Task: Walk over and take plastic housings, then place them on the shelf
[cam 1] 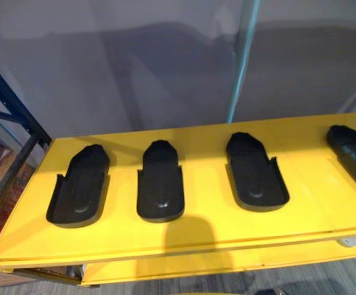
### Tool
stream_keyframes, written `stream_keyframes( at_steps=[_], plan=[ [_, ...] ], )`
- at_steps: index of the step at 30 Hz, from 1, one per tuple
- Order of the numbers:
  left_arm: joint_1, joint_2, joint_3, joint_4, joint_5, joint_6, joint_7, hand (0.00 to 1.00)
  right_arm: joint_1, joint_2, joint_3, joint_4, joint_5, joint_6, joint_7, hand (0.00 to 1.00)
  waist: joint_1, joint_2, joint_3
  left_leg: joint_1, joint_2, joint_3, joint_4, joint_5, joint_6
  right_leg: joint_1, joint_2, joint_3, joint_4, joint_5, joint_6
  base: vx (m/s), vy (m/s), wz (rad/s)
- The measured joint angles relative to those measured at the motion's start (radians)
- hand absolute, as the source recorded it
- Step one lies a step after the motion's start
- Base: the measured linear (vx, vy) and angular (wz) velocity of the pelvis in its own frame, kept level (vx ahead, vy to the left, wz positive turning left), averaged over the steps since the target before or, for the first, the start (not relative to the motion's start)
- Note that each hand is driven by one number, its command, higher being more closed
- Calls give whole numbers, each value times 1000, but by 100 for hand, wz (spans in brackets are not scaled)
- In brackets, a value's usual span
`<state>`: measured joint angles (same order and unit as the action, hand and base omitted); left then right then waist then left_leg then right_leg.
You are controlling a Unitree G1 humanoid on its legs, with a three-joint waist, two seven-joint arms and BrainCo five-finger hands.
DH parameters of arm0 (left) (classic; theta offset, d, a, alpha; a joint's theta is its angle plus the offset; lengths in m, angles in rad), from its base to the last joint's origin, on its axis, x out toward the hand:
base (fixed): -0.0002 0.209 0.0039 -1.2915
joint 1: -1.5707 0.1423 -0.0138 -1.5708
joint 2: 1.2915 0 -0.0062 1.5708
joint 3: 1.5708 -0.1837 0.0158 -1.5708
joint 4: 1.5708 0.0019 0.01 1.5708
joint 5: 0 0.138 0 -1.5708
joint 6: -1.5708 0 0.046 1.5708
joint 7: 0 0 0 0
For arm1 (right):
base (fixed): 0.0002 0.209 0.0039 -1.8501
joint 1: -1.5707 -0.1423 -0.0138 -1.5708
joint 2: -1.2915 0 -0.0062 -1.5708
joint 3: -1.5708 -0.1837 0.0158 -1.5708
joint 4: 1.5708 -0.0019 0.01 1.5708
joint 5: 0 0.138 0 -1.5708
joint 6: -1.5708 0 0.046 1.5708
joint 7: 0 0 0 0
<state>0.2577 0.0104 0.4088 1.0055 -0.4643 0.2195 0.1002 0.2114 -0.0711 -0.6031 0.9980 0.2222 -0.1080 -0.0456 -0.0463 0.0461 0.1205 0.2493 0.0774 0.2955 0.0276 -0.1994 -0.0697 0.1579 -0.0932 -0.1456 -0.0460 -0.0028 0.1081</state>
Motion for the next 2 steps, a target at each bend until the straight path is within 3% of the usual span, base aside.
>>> stream_keyframes(
  at_steps=[2],
  plan=[
    [-4, 11, 0, 0, -1, -1, 0, 0, -2, 0, 15, 0, 0, 0, 0, 0, 2, -3, 4, 11, 0, 16, -2, -2, -3, 1, 3, 12, 0, 1, -1, -13, -24, -16]
  ],
)
